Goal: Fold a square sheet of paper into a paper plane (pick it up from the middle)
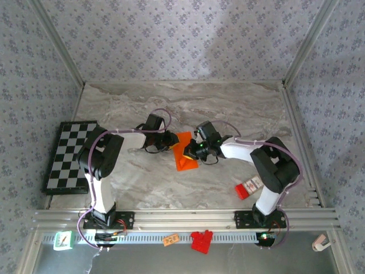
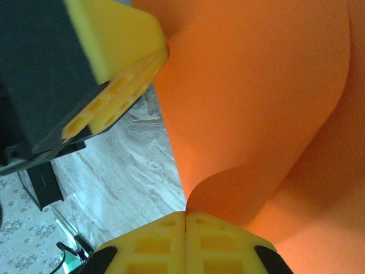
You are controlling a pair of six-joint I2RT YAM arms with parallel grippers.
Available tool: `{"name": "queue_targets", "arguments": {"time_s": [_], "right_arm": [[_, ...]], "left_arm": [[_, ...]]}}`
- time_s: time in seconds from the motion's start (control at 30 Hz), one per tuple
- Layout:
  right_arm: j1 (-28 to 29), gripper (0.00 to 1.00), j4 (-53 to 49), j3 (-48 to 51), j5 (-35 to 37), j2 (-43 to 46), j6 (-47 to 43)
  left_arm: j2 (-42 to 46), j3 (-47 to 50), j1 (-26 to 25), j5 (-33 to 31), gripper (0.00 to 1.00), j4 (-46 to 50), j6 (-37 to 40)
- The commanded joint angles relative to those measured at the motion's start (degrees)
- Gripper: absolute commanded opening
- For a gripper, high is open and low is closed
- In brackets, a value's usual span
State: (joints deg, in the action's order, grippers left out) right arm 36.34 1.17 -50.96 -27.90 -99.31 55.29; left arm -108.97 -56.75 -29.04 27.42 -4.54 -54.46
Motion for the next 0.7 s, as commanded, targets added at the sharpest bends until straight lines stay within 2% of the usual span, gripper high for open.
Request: {"name": "queue_targets", "arguments": {"time_s": [0.0, 0.67], "right_arm": [[0.58, 0.01, 2.41, -2.02, -0.03, -1.81, 1.49], [1.27, 0.01, 3.84, -3.53, 1.35, -6.42, 4.1]], "left_arm": [[-2.48, -0.01, -0.91, -1.21, 0.24, 3.94, 1.01], [-2.87, 0.15, -0.93, -1.14, 0.24, 4.1, 0.66]]}}
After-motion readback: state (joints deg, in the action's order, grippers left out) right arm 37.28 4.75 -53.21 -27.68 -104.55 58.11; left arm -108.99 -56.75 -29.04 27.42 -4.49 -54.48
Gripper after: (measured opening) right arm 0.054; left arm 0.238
